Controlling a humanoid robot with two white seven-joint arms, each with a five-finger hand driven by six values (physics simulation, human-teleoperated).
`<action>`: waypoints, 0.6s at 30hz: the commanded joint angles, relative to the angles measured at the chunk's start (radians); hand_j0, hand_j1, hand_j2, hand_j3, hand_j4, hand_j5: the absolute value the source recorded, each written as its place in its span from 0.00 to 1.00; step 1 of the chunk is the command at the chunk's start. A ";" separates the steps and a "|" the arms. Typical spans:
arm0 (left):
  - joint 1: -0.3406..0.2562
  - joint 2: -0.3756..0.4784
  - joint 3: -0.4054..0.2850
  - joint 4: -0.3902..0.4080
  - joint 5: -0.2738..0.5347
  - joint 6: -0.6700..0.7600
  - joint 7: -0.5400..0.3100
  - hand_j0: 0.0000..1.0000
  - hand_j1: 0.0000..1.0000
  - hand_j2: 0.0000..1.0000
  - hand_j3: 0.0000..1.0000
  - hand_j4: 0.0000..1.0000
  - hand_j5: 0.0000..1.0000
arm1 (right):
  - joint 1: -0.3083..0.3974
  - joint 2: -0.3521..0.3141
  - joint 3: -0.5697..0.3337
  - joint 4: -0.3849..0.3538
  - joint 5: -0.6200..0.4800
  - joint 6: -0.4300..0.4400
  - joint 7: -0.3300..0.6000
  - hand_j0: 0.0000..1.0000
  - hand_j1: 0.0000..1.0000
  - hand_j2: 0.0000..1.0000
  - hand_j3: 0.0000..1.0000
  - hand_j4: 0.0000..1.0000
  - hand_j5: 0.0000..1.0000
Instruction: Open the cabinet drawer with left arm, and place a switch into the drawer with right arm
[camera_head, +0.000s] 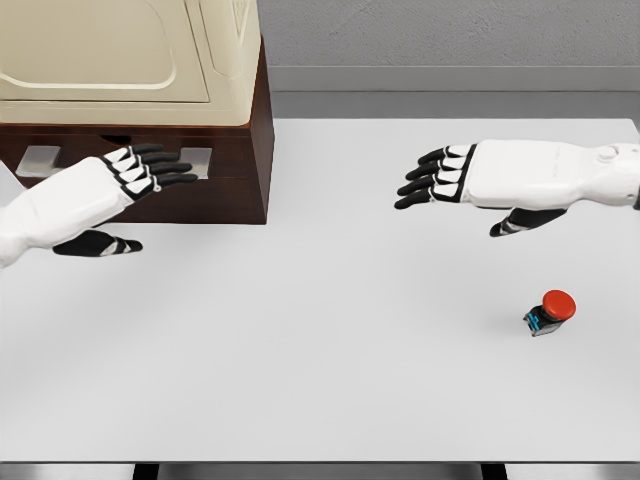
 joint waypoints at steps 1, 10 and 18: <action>0.000 0.001 -0.002 0.000 0.005 0.002 0.001 1.00 1.00 1.00 1.00 1.00 1.00 | 0.000 -0.001 0.001 0.000 -0.006 0.003 0.000 1.00 1.00 1.00 1.00 1.00 1.00; -0.012 0.074 0.015 0.000 0.100 0.002 0.002 1.00 1.00 1.00 1.00 1.00 1.00 | -0.011 -0.297 -0.091 0.001 -0.020 0.003 0.000 1.00 1.00 1.00 1.00 1.00 1.00; -0.009 0.137 -0.046 0.026 0.260 0.002 0.001 1.00 1.00 1.00 1.00 1.00 1.00 | -0.029 -0.297 -0.001 0.000 -0.007 0.003 0.000 1.00 1.00 1.00 1.00 1.00 1.00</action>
